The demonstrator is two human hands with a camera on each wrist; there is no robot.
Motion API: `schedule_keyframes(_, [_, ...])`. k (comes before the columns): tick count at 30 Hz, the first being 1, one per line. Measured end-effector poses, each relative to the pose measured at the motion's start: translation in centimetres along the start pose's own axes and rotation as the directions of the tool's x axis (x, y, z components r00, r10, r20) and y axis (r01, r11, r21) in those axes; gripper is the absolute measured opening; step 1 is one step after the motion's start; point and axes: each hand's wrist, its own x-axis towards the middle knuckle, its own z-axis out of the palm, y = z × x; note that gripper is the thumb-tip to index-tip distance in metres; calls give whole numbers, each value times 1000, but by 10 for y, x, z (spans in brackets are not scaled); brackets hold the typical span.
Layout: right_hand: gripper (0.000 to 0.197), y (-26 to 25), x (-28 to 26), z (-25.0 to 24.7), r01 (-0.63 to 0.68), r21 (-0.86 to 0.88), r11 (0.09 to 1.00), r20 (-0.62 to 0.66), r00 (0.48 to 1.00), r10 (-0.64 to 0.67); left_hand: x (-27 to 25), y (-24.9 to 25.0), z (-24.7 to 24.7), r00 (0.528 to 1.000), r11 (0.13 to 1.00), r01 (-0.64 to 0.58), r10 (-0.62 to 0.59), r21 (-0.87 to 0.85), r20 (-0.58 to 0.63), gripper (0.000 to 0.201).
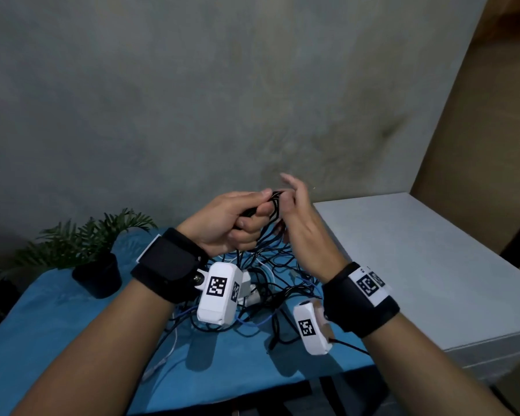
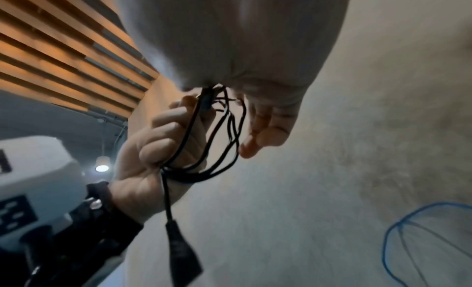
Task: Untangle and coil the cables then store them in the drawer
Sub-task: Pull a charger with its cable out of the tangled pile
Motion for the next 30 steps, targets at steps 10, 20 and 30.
schedule_keyframes(10, [31,-5,10,11,-145,530,836,24,987,157,5,0,-6,986,999,-9,1,-45,-168,31])
schedule_keyframes(20, [35,-6,15,13,-234,634,737,-9,951,310,13,-16,3,933,989,-128,145,73,-329,34])
schedule_keyframes(30, [29,14,27,-3,-61,189,980,-147,985,90,-9,-49,-15,953,897,-76,194,435,-233,31])
